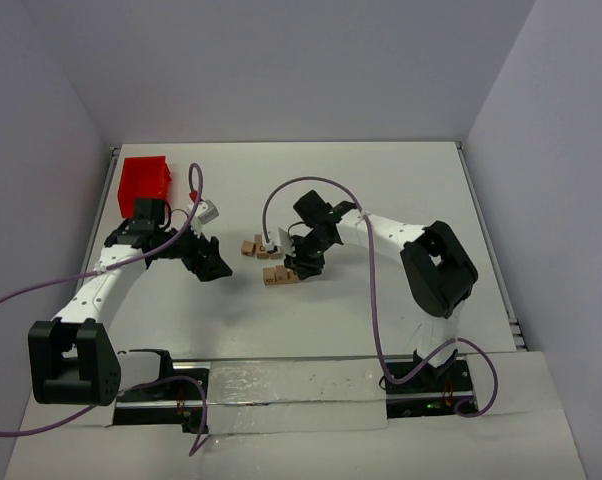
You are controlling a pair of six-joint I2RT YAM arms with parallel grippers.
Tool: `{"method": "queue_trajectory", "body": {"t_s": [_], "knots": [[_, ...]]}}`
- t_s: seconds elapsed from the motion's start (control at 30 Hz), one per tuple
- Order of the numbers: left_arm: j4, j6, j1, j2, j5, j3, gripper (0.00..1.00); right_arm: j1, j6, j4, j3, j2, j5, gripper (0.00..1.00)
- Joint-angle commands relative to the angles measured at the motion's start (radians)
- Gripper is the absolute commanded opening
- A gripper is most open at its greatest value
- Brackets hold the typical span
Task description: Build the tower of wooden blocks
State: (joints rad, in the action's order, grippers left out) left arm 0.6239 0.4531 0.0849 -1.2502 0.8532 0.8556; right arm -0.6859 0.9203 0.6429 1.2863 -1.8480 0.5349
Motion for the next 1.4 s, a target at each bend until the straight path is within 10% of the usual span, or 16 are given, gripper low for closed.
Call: {"method": "queue_trajectory", "body": {"t_s": [0.0, 1.37], "knots": [[-0.026, 0.024, -0.005, 0.022, 0.03, -0.003, 0.99, -0.011, -0.006, -0.011, 0.05, -0.014, 0.0, 0.18], [-0.024, 0.041, -0.005, 0.009, 0.035, -0.004, 0.99, -0.033, -0.023, -0.019, 0.077, -0.052, -0.024, 0.39]]}}
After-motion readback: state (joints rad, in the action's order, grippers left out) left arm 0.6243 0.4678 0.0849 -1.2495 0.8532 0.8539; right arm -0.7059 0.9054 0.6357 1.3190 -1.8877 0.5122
